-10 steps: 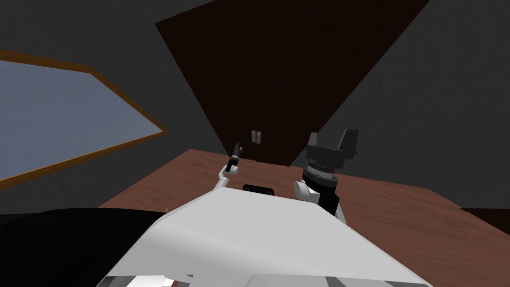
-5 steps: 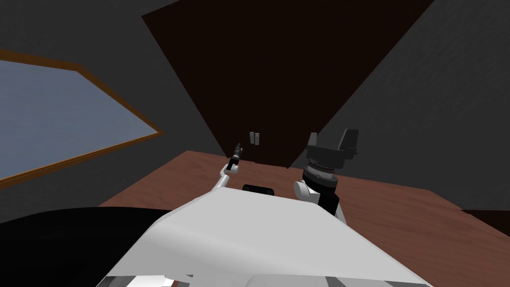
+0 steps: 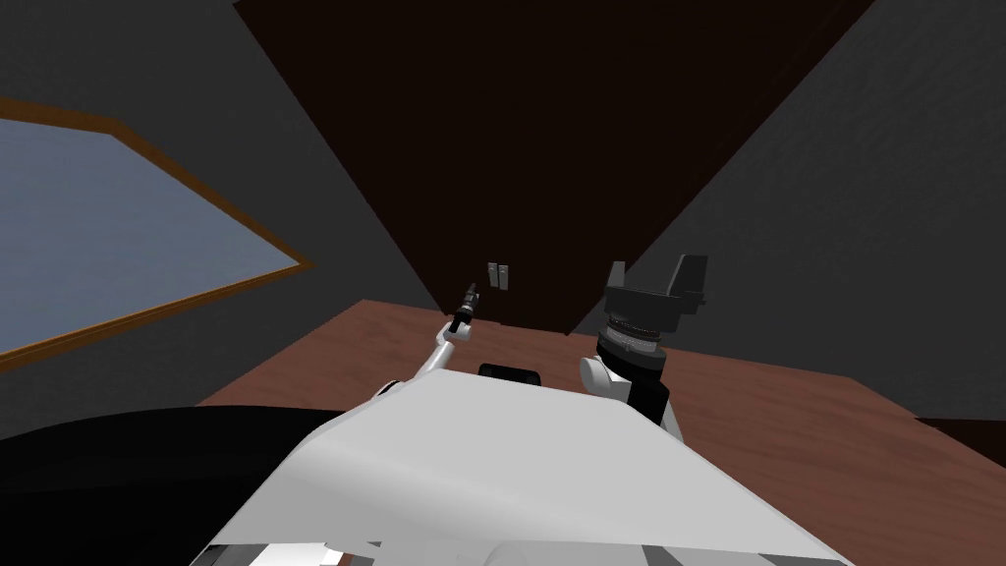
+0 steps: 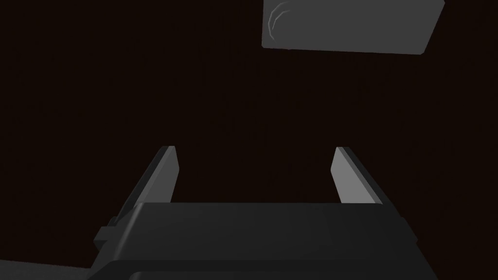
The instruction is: Pull the door open
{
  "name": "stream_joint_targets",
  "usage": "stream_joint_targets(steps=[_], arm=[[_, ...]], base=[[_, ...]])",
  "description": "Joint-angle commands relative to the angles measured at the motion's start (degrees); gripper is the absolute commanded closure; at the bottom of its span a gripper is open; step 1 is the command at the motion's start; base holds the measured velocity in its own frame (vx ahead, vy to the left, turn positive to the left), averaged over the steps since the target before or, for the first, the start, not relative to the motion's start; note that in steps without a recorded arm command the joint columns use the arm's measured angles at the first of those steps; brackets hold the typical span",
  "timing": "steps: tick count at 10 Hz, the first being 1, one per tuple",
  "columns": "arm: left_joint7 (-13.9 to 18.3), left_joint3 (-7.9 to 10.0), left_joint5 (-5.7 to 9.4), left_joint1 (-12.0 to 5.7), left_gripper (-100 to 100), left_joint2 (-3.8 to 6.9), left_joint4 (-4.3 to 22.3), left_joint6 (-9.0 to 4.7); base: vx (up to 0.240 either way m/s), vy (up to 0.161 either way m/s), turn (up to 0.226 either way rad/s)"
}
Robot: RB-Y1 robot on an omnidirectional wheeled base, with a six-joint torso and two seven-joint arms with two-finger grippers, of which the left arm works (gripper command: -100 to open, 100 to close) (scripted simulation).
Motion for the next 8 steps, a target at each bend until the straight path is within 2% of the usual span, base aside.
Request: stream_joint_targets(steps=[1,7,8], arm=[[-0.03,0.04,0.0,-1.4,-100,0.1,2.3,0.61],[0.08,0.03,0.03,-4.91,-100,0.48,7.99,1.96],[0.02,0.05,0.01,-4.32,-100,0.38,7.13,1.75]], base=[[0.119,-0.036,-0.026],[0.131,-0.027,-0.021],[0.086,-0.031,-0.002]])
